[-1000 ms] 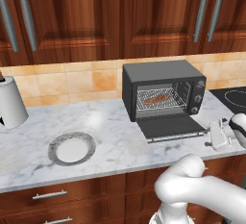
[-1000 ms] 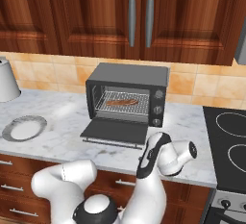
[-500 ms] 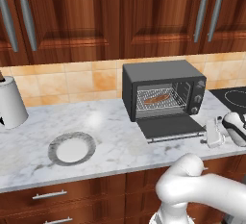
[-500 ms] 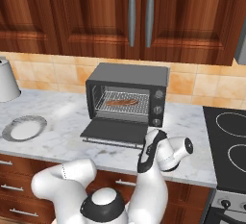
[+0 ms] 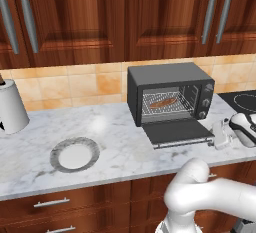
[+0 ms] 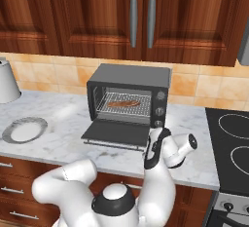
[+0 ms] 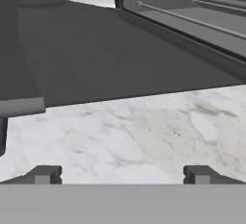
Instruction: Pull the toaster oven rack outwards. Pick up the baguette from the plate and place it on the toaster oven rack. Close the toaster oven door fully and set the temperature to the lowest setting.
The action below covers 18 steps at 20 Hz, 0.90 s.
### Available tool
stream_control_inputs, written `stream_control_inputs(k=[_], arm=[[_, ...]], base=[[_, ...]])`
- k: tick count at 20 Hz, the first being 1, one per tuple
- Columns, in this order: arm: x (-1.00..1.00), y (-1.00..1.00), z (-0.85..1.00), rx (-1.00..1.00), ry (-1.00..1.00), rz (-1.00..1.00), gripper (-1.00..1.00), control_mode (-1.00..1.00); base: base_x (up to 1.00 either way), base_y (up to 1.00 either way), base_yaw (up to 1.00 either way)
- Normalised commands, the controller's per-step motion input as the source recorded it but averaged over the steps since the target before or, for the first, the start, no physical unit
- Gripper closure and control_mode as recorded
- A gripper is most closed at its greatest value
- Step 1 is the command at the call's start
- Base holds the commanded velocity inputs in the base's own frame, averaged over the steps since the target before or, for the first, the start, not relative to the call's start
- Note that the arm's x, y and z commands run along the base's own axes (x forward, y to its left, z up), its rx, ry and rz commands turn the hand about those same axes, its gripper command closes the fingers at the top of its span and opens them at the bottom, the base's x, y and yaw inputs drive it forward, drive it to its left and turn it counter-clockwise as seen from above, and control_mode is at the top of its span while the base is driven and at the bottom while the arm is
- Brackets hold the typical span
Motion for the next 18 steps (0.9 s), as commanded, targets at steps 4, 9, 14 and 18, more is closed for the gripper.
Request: stream_control_inputs(k=[4,9,14,18], arm=[[0.03,0.00,-0.19,0.00,0.14,0.00,-1.00,-1.00],[0.00,0.09,-0.21,0.01,0.04,0.00,-1.00,-1.00],[-0.15,0.30,-0.26,0.01,-0.07,0.02,-1.00,-1.00],[-0.16,0.52,-0.29,0.02,-0.16,0.08,-1.00,-1.00]], base=[[0.00,0.00,0.00],[0.00,0.00,0.00],[0.00,0.00,0.00],[0.00,0.00,0.00]])
